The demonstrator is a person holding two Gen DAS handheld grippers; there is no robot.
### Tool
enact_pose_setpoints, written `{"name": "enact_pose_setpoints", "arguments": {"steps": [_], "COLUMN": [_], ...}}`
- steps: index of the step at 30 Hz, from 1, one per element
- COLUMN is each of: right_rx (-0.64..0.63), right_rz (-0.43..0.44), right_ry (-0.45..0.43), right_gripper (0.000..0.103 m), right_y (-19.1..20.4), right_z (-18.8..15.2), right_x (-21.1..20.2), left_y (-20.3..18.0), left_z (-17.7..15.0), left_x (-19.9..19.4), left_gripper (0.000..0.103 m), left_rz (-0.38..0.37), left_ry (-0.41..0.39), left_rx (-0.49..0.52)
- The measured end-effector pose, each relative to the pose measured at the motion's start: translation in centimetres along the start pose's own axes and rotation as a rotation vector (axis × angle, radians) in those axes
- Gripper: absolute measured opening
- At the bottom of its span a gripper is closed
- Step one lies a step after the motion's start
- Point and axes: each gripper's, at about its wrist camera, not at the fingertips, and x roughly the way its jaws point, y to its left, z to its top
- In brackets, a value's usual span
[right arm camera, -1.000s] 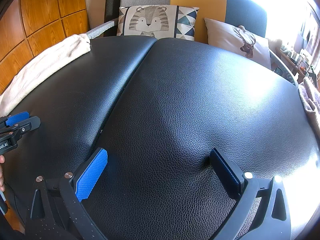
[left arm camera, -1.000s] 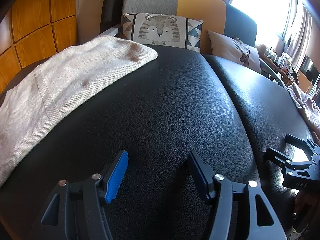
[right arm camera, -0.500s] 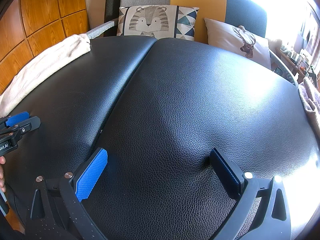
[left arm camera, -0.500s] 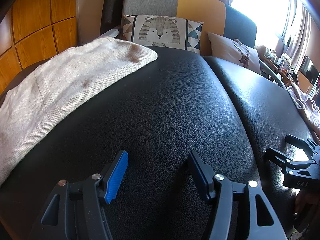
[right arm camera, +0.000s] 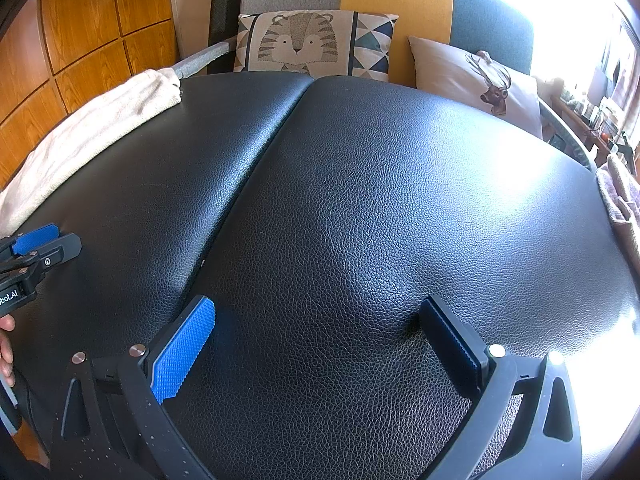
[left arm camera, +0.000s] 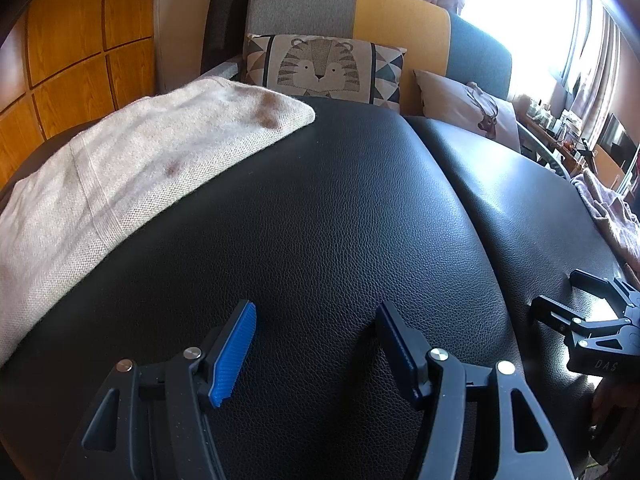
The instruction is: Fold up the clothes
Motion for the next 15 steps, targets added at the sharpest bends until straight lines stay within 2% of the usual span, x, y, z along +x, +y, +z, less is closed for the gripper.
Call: {"name": "enact_pose_setpoints", "arguments": {"steps": [8,11,15], "right_rx": [0.004,0.005,0.007], "right_rz": [0.007,0.008,0.01], "right_ry": [0.0,0.0,-0.001], "right_gripper": [0.103,0.103,0.103], "right_y": [-0.2,-0.2,-0.2], "right_z": [0.0,0.0,0.0], "right_x": [0.0,0.0,0.0], "left_y": [-0.5,-1.0,-1.7], "left_z": [-0.2,0.0,-0.2], "left_x": [-0.1,-0.2,-0.5], "left_gripper": [0.064,0.064,0.064], "left_rz": [0.021,0.07,0.077], "left_ry": [-0.004,0.021,0.053], "left_rx": [0.013,-0.016,-0.023]}}
